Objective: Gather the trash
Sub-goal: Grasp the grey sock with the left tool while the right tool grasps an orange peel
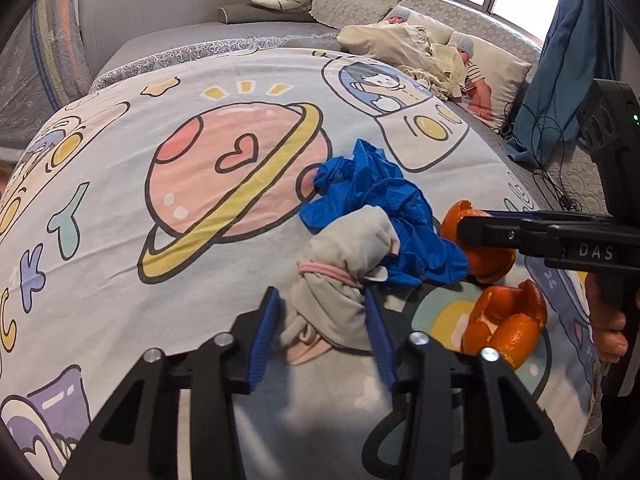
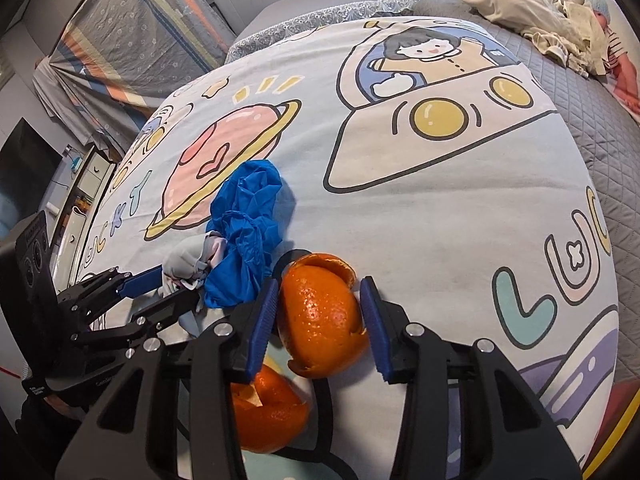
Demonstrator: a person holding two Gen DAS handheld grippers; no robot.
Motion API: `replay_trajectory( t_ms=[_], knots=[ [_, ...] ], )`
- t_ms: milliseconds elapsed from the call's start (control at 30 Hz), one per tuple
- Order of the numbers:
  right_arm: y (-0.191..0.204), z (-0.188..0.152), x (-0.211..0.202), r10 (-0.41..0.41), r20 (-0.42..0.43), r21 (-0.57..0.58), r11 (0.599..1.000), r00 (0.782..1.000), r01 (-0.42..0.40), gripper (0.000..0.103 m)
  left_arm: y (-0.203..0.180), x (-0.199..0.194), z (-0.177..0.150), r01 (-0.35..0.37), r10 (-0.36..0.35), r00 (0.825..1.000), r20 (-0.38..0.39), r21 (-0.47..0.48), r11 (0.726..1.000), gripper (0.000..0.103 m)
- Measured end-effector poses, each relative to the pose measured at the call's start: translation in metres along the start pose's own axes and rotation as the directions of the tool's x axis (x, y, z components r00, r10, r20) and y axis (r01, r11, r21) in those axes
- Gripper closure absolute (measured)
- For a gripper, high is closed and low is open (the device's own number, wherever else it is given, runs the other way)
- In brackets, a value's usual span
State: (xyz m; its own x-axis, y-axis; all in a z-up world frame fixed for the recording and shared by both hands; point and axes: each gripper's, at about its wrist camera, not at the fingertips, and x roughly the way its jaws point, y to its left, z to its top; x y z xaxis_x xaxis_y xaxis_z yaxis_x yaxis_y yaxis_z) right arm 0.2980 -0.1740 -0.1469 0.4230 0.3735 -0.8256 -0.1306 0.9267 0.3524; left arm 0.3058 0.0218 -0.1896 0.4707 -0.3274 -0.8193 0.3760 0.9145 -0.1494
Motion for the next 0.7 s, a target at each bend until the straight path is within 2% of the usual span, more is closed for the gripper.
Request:
replay_trajectory(
  t_ms=[133,300,700],
  knots=[
    [0.003,-0.002,0.002,-0.004,-0.001,-0.013,1.0,1.0,0.004,0.064,0.0,-0.001,0.003,-0.002,0.002,1.0,-0.009,0.003,1.0,0.077],
    [0.008,-0.002,0.003,-0.014,0.001,-0.034,0.999,1.0,0.014,0.067,0.001,-0.004,0.003,-0.007,0.007,1.0,-0.011,-0.001,1.0,0.084],
    [0.012,-0.005,-0.009,-0.037,0.048,-0.042,0.998,0.998,0.039,0.074,0.016,-0.03,-0.006,-0.027,0.027,0.999,0.016,-0.043,0.999,0.086]
  ],
)
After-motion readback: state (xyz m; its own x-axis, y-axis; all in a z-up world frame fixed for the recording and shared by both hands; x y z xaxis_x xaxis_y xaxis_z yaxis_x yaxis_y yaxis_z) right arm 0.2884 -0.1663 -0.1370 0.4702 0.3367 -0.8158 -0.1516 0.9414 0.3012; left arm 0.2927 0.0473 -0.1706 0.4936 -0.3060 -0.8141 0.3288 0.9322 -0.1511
